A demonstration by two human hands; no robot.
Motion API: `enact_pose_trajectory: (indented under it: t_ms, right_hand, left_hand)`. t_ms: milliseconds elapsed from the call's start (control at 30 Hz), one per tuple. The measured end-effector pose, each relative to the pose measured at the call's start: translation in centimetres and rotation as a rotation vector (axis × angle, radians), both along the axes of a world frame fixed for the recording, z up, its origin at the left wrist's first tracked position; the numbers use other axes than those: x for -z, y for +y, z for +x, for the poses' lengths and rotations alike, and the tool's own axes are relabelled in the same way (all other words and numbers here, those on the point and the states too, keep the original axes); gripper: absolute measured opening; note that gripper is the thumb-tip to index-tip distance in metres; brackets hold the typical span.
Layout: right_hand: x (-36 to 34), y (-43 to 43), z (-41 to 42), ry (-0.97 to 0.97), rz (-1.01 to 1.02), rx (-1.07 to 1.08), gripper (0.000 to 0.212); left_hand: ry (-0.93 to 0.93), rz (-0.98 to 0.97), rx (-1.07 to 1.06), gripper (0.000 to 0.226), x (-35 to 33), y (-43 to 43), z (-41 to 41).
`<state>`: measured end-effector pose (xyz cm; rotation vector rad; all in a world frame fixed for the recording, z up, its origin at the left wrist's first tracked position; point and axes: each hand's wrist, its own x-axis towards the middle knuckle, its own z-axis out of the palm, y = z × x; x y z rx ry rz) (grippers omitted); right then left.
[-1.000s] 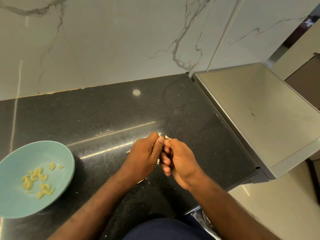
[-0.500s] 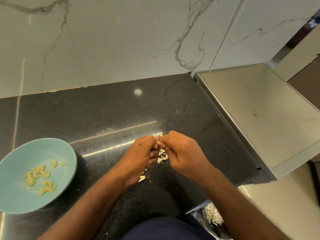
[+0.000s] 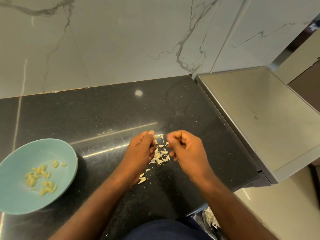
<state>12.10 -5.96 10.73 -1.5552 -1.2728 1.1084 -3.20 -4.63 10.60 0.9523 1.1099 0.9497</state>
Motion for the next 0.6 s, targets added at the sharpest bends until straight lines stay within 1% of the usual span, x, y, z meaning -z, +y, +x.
enact_pose_trajectory:
  t_ms: [67, 100, 167, 267, 333, 400, 500, 600]
  right_hand:
    - [0.0, 0.0, -0.1, 0.066, -0.048, -0.109, 0.031]
    - [-0.1, 0.0, -0.3, 0.114, -0.066, -0.128, 0.034]
    - [-0.3, -0.1, -0.7, 0.192, -0.058, -0.105, 0.025]
    - [-0.3, -0.2, -1.0, 0.195, -0.001, -0.088, 0.008]
    - [-0.3, -0.3, -1.1, 0.249, 0.003, -0.081, 0.006]
    - [-0.3, -0.5, -1.3, 0.358, -0.041, -0.072, 0.007]
    - [-0.1, -0.6, -1.5, 0.507, -0.088, -0.051, 0.006]
    - [0.0, -0.5, -1.7, 0.54, -0.095, -0.037, 0.008]
  left_hand:
    - [0.054, 0.042, -0.012, 0.037, 0.3, 0.0, 0.0]
    - [0.085, 0.073, -0.01, 0.037, 0.5, 0.0, 0.0]
    - [0.153, 0.146, 0.01, 0.039, 0.9, 0.0, 0.1]
    - [0.25, 0.23, 0.028, 0.04, 1.1, -0.2, 0.3]
    - [0.252, 0.255, 0.032, 0.039, 0.7, -0.4, 0.4]
    - [0.18, 0.232, 0.033, 0.038, 0.0, -0.7, 0.6]
    - [-0.031, 0.123, 0.034, 0.035, -0.8, -1.0, 0.9]
    - [-0.146, 0.036, 0.018, 0.038, -0.3, -1.0, 0.8]
